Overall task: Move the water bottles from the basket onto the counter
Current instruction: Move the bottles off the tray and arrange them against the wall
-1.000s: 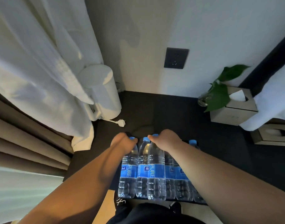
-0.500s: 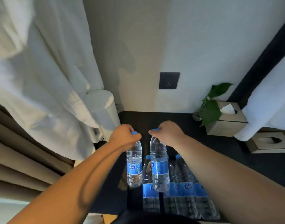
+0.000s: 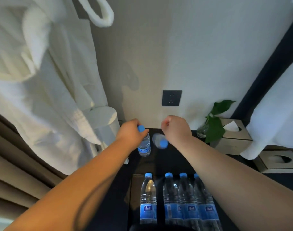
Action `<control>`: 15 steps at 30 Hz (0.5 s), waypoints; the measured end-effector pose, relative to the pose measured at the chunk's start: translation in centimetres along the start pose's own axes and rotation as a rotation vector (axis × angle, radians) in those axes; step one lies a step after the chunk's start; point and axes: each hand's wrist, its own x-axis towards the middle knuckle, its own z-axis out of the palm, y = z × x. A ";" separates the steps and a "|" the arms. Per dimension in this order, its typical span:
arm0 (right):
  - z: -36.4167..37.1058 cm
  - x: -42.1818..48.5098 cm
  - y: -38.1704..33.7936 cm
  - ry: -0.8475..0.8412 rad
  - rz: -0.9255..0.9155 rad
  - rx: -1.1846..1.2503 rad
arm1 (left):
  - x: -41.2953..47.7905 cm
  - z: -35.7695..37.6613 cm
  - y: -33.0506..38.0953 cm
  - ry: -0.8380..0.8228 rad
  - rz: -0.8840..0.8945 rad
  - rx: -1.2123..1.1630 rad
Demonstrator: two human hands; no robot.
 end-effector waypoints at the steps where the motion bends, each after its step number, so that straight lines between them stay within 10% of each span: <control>1: -0.2 0.6 -0.1 0.013 -0.024 -0.007 | 0.5 0.1 0.1 -0.009 -0.011 -0.015; 15: 8.9 -1.5 7.6 -0.628 0.120 -0.253 | 3.4 4.3 -1.6 0.016 0.118 -0.056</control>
